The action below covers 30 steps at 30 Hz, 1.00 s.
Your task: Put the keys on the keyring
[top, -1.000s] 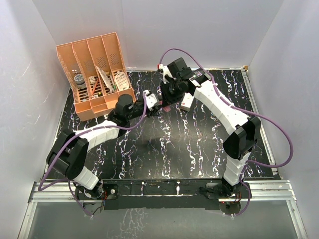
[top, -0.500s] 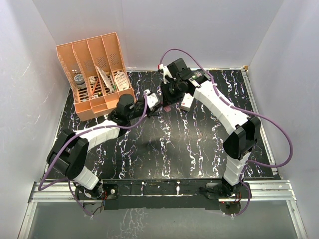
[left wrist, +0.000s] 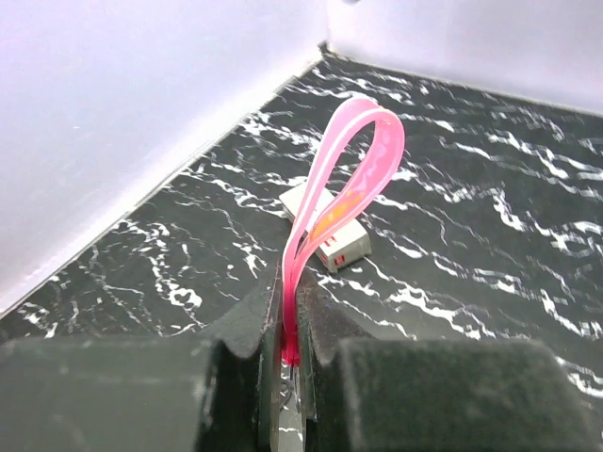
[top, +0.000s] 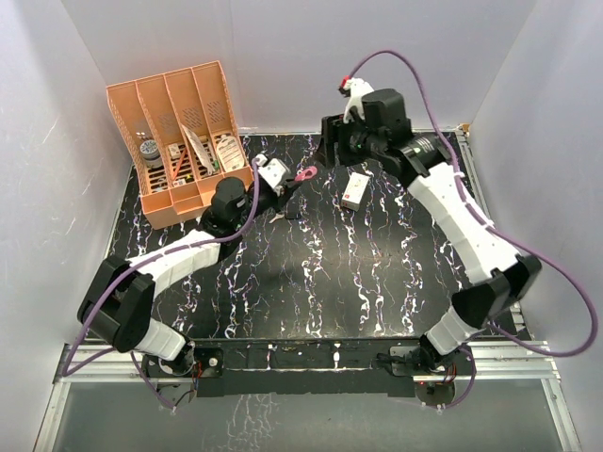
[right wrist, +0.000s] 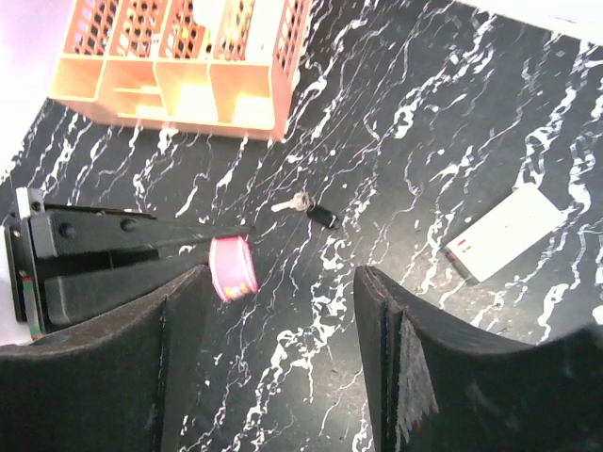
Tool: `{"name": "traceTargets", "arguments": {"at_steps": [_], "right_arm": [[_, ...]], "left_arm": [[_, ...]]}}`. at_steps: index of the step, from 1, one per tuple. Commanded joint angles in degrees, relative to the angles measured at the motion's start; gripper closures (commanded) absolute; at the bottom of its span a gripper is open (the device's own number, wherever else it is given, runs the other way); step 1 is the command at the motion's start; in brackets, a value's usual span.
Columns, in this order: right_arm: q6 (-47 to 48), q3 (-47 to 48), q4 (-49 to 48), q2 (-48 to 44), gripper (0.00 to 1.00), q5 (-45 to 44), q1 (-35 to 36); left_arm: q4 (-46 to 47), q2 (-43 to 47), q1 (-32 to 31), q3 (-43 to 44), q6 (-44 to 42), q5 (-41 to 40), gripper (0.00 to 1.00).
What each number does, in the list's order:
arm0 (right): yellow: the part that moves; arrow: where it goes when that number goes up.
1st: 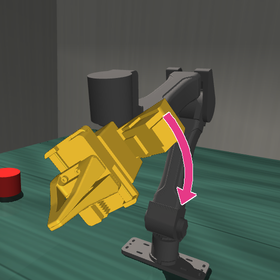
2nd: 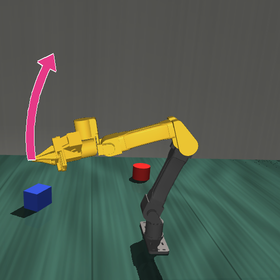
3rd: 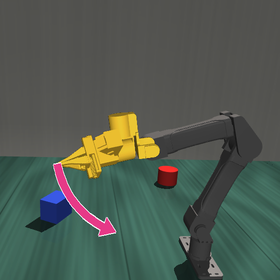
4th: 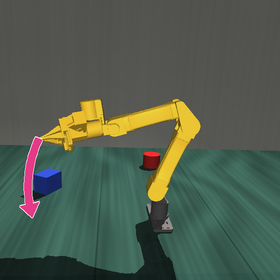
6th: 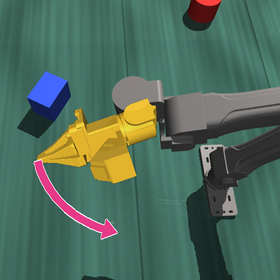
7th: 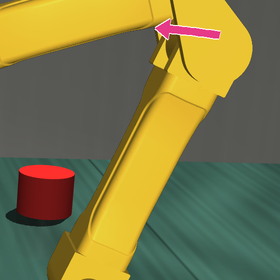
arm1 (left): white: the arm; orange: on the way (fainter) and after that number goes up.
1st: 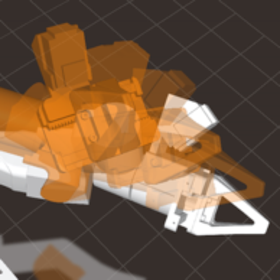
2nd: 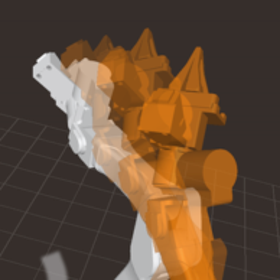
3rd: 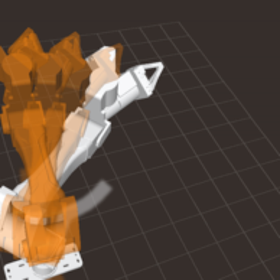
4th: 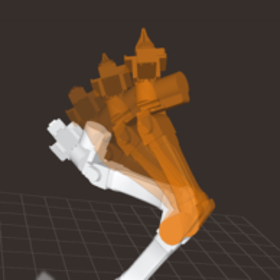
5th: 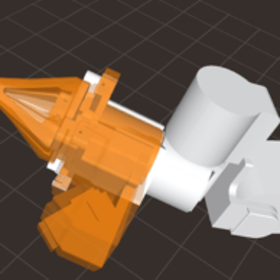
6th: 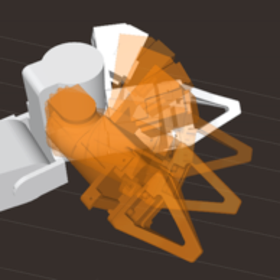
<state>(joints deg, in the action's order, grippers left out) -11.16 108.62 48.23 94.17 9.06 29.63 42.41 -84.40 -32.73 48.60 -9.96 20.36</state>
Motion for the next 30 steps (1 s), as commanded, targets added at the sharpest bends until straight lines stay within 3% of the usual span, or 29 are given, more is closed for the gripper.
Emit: {"name": "traceTargets", "arguments": {"at_steps": [1, 8, 13, 23, 30], "right_arm": [[-1.7, -7.7, -13.4, -7.7, 0.39, -2.3, -1.0], [-4.9, -26.9, -29.1, -16.2, 0.37, -0.2, -1.6], [-9.1, -34.1, -38.9, -17.9, 0.38, 2.0, -1.6], [-12.8, -31.1, -43.8, -13.4, 0.38, 5.6, -1.6], [-13.5, -27.4, -43.7, -10.8, 0.38, 8.0, -1.4]], "left_arm": [[5.7, 5.0, -0.2, -1.9, 7.1, -9.1, 1.0], [15.1, 9.2, -0.2, -6.0, 16.5, -19.3, 1.0], [16.7, 10.6, -0.1, -6.0, 21.9, -25.4, 1.0], [10.8, 11.4, -0.2, -3.1, 28.9, -29.4, 1.0], [5.3, 11.3, -0.2, -0.8, 30.4, -27.6, 1.0]]}}
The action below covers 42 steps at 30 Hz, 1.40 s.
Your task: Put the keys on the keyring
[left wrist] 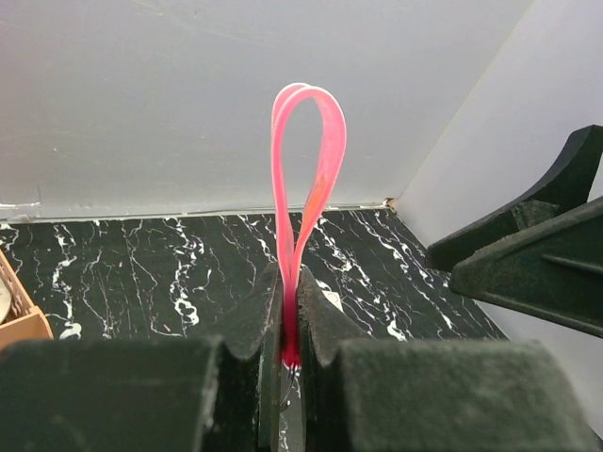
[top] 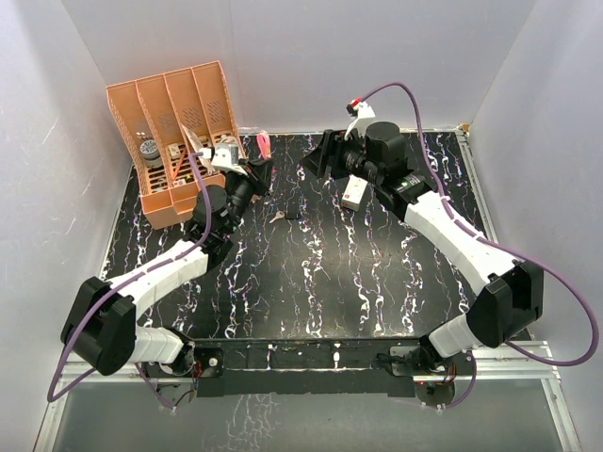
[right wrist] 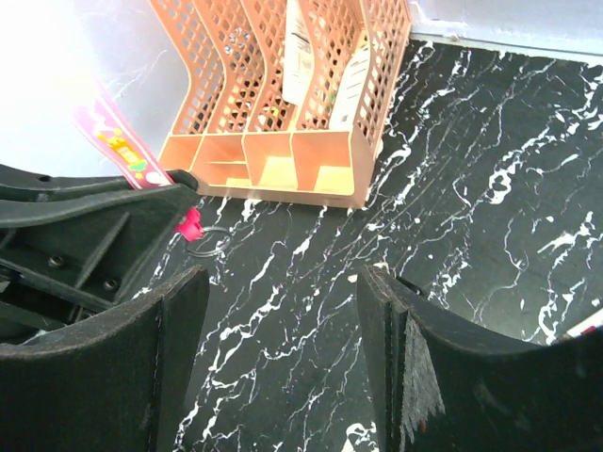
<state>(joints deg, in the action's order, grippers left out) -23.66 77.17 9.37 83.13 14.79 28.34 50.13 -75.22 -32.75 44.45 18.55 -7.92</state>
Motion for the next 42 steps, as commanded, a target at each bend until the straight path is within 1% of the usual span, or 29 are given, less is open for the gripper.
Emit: {"name": "traceTargets", "arguments": {"at_steps": [1, 6, 19, 28, 33, 36, 39, 42], "right_arm": [[-1.0, 4.1, -5.0, 0.4, 0.38, 2.5, 0.1], [-0.8, 3.6, -5.2, 0.5, 0.38, 2.2, 1.2], [0.4, 2.4, -5.0, -1.0, 0.37, 0.2, 1.5], [1.1, 1.5, -4.6, -1.1, 0.36, -0.5, 1.5], [1.1, 1.6, -4.4, -0.6, 0.36, -0.4, 1.5], [1.2, 1.5, -4.1, -0.6, 0.36, -0.9, 1.5], [2.4, 1.9, 0.2, 1.1, 0.33, -3.2, 1.5], [4.0, 3.5, 7.0, 5.6, 0.32, -5.3, 1.5]], "left_arm": [[-3.5, 1.9, -0.3, 3.7, 2.0, 1.3, 1.0], [-7.4, 0.9, -0.2, 5.2, 2.6, 3.7, 1.0], [-10.5, -1.5, -0.3, 7.4, 3.1, 4.5, 1.0], [-11.9, -0.9, -0.2, 7.5, 2.9, -0.1, 1.0], [-12.4, -0.7, -0.3, 7.5, 2.2, -0.2, 1.0], [-13.0, -0.4, -0.2, 7.4, 1.9, -1.9, 1.0], [-14.6, 0.5, -0.2, 7.4, 1.6, -6.2, 1.0], [-17.4, 1.2, -0.2, 8.6, 0.8, -10.8, 1.0]]}}
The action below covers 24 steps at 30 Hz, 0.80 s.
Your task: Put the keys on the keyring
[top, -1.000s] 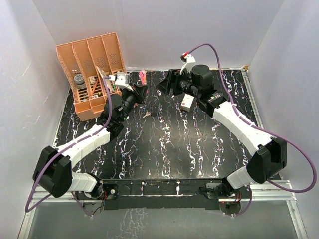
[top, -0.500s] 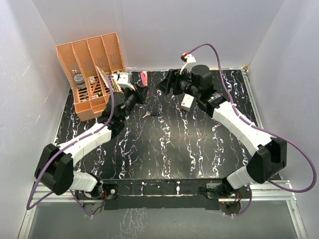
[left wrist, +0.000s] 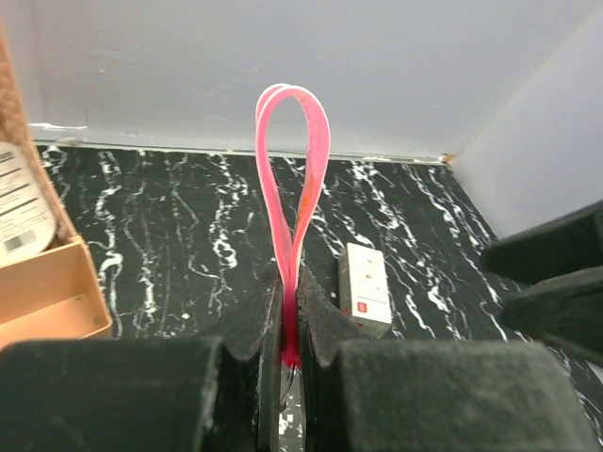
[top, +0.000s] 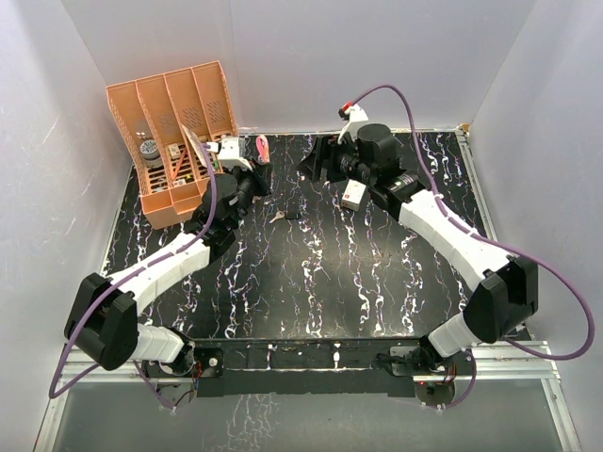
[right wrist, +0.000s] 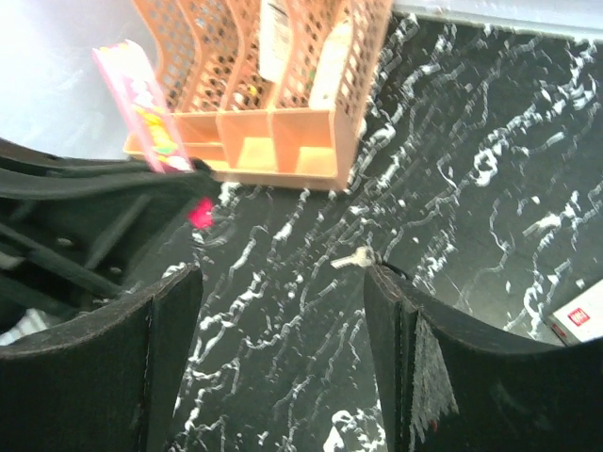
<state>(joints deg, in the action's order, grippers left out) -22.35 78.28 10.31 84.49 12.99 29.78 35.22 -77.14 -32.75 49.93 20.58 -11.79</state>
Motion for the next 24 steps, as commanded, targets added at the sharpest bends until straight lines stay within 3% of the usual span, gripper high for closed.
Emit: {"name": "traceTargets", "arguments": {"at_steps": [1, 10, 15, 24], "right_arm": [[3.0, 2.0, 6.7, 5.6, 0.32, -3.5, 0.1], [4.2, 1.7, 1.1, 17.7, 0.35, -3.3, 1.5], [4.7, 7.4, 0.9, 26.4, 0.44, -2.9, 2.3], [4.6, 10.2, -3.9, 33.4, 0.56, -1.5, 2.8]], "left_arm": [[-3.6, 3.2, -0.3, 3.8, -1.4, -9.0, 1.0], [-7.5, 5.6, -0.2, 4.5, -1.1, -14.9, 1.0], [-7.1, 7.6, -0.2, 1.8, -1.2, -15.8, 1.0], [-6.6, 8.4, -0.1, 0.3, -4.0, -18.1, 1.0]]}}
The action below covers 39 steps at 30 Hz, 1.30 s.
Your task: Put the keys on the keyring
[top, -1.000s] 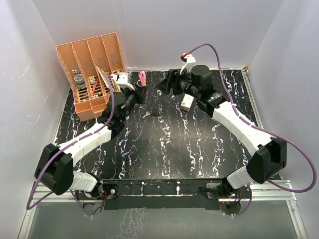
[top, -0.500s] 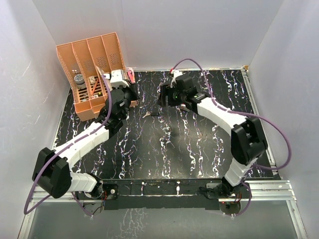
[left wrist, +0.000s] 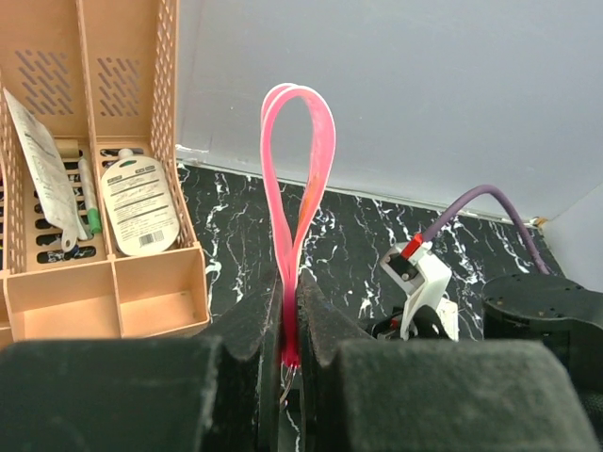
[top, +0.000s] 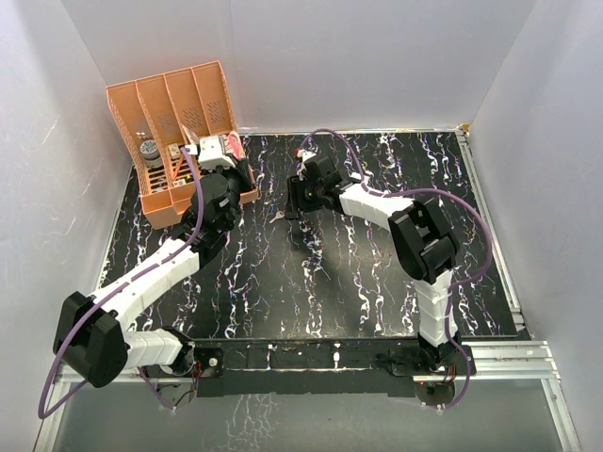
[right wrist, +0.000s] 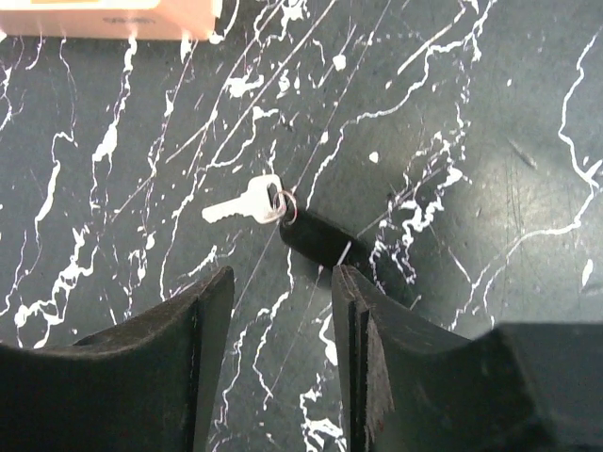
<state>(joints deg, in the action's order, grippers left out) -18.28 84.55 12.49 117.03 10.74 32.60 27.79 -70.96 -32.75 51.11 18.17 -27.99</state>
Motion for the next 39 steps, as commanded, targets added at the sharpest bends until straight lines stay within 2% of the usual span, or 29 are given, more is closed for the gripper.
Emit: {"name": "traceTargets", "arguments": {"at_steps": [1, 17, 39], "right_arm": [[0.5, 4.3, -6.1, 1.5, 0.58, 0.9, 0.0], [0.8, 7.2, -8.4, 7.6, 0.62, 2.9, 0.0], [1.9, 7.5, -8.5, 10.1, 0.69, 3.9, 0.9]], "left_arm": [[0.9, 2.2, -0.1, -1.0, -1.6, -1.9, 1.0], [1.6, 1.4, -0.1, -0.9, -1.6, -1.2, 1.0], [1.7, 0.9, 0.3, -1.2, -1.5, -1.4, 1.0]]}}
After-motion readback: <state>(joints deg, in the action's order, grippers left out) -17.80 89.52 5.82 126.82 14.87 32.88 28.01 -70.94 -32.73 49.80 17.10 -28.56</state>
